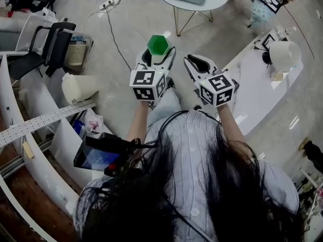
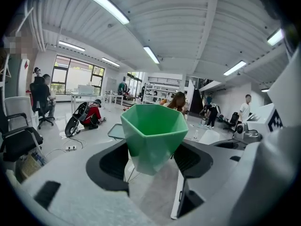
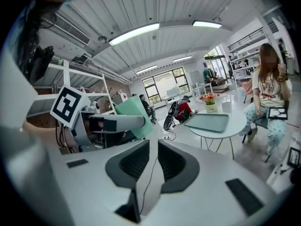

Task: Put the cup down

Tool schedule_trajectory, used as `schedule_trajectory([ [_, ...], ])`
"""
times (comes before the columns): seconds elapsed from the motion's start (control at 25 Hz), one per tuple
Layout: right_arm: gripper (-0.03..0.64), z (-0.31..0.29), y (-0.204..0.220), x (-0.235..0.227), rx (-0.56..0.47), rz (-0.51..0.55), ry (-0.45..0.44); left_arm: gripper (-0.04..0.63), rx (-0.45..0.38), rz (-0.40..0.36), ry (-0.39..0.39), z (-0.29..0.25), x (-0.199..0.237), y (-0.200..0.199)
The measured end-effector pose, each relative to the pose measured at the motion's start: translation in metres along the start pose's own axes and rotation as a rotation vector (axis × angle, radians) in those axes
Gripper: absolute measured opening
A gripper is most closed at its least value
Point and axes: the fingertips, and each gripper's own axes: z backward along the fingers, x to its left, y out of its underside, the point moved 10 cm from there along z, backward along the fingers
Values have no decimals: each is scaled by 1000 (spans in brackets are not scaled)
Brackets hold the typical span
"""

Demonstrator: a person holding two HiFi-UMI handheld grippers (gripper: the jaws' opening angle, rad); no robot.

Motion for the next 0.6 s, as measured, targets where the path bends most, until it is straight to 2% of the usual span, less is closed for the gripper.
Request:
schedule_trajectory([
  [0.6,71,-96,-47,-11,-52,-44,114,313,15,-37,99,-49,97,-37],
])
